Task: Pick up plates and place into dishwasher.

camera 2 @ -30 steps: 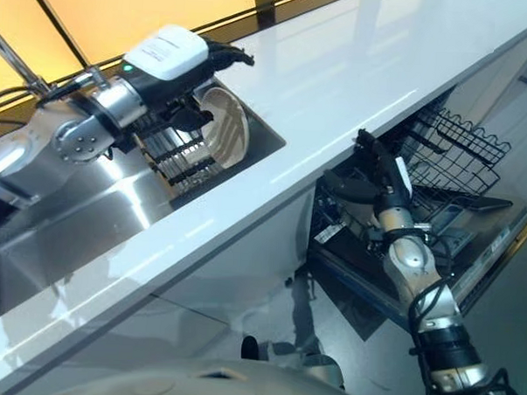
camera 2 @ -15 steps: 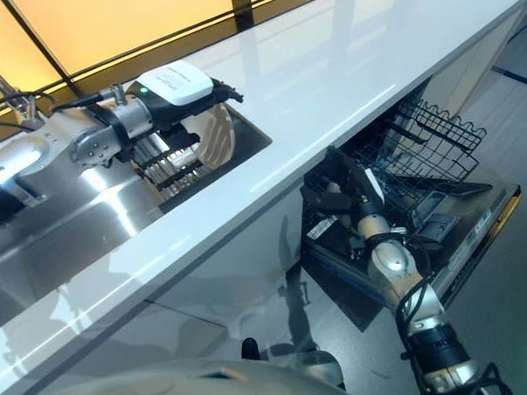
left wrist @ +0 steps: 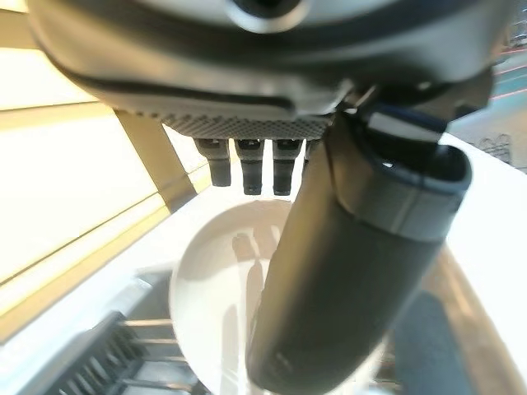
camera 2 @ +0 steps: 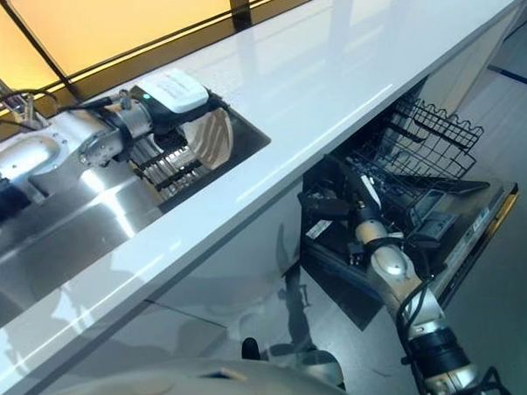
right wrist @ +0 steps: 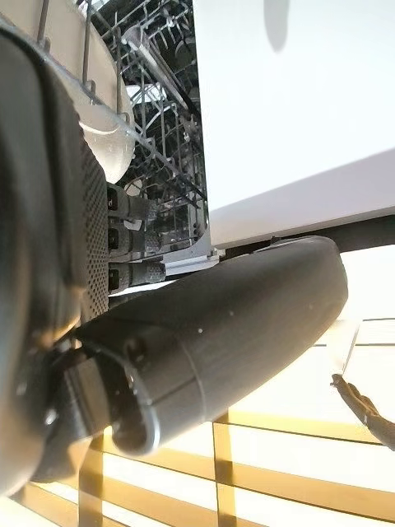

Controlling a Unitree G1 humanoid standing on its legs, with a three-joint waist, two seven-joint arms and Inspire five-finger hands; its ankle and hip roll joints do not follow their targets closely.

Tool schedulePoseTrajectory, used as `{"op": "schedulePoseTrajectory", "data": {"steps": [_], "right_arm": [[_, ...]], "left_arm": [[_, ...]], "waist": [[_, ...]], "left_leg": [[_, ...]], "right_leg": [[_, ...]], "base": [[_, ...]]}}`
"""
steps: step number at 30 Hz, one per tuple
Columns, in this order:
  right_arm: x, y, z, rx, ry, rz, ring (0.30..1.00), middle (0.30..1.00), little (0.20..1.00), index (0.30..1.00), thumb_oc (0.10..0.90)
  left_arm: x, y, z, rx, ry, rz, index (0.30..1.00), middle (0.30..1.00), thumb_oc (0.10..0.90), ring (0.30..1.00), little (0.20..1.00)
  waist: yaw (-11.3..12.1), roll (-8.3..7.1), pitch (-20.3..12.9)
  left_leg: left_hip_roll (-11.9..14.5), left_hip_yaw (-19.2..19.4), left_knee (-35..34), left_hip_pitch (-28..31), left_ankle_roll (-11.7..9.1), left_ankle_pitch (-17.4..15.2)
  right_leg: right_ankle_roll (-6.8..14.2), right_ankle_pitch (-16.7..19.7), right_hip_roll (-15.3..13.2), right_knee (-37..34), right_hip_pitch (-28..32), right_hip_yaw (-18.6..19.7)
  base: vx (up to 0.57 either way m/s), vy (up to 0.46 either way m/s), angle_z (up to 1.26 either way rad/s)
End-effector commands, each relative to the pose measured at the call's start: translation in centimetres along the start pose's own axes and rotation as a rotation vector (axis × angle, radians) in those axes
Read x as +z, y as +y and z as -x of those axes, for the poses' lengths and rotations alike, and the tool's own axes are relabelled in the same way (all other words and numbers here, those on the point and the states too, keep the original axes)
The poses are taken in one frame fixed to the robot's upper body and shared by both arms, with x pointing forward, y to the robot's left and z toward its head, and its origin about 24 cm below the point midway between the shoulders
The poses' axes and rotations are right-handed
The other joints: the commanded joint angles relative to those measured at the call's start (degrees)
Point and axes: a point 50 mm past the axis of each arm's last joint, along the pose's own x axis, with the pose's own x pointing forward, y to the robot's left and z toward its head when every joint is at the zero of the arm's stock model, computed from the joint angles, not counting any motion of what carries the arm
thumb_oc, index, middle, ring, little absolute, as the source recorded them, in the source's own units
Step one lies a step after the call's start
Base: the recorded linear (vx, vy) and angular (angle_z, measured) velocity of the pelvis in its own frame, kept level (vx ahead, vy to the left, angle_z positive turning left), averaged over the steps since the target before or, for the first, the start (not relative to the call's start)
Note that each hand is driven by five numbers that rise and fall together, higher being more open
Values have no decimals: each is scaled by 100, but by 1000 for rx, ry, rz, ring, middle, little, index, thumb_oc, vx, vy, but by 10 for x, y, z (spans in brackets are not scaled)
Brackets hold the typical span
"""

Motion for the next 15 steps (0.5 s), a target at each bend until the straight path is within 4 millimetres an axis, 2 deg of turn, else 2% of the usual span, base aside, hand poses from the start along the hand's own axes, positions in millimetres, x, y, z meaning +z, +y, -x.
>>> {"op": "schedulePoseTrajectory", "data": {"steps": [1, 6, 15], "right_arm": [[52, -6, -1, 34, -240, 31, 900, 900, 900, 900, 800], [52, -8, 0, 36, -234, 30, 900, 900, 900, 900, 800], [49, -8, 3, 38, -221, 32, 900, 900, 900, 900, 800]], "left_arm": [[-44, 65, 1, 234, 205, -101, 900, 900, 800, 900, 900], [-51, 59, -1, 207, 250, -116, 900, 900, 800, 900, 900], [-57, 61, -2, 252, 285, -108, 900, 900, 800, 900, 900]], "waist": [[22, -14, -287], [-68, -12, -258], [-162, 6, -239]], "left_leg": [[-292, 26, 9, 255, 129, -566], [-299, 94, 9, 260, 154, -589], [-309, 195, 9, 267, 180, -614]], "right_leg": [[398, 628, 92, 224, -536, 74], [418, 643, 76, 295, -608, 140], [442, 653, 57, 330, -660, 236]], "base": [[32, 41, -5], [25, 38, -9], [41, 31, -8]]}}
